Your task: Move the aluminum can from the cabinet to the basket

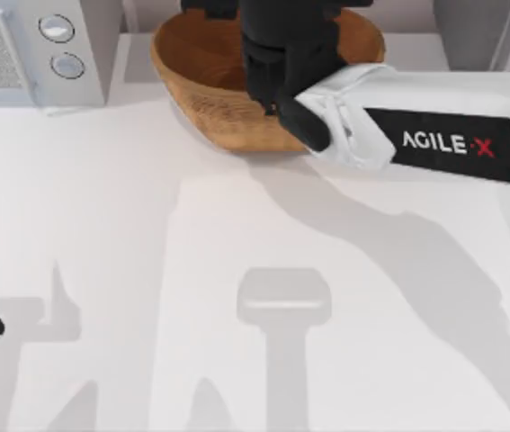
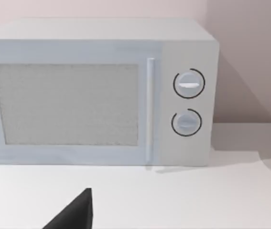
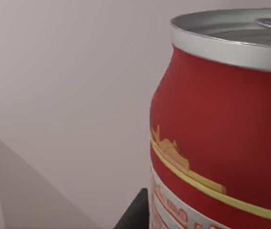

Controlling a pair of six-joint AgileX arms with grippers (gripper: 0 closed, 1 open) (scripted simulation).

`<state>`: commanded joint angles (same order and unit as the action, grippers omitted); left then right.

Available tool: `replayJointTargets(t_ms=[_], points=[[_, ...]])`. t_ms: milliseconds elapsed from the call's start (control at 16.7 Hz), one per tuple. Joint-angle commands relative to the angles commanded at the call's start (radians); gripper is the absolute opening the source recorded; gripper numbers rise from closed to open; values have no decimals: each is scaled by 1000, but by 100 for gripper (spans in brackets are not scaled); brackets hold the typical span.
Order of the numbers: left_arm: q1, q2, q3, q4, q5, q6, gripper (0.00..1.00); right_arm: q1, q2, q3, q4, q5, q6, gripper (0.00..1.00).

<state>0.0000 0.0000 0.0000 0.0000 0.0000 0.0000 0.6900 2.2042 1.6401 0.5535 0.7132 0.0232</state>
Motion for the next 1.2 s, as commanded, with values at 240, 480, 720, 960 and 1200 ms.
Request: replayJointTargets(t_ms=[240, 480, 720, 960, 1200], points=[[0, 0, 0, 0, 0, 0, 100, 0, 0, 0, 0, 0, 0, 0], [0, 0, 0, 0, 0, 0, 100, -11, 29, 25, -5, -11, 1, 0], [0, 0, 0, 0, 0, 0, 100, -29, 80, 93, -12, -28, -1, 0], [0, 0, 0, 0, 0, 0, 100, -29, 81, 95, -12, -28, -1, 8], [0, 0, 0, 0, 0, 0, 100, -29, 81, 95, -12, -28, -1, 38]])
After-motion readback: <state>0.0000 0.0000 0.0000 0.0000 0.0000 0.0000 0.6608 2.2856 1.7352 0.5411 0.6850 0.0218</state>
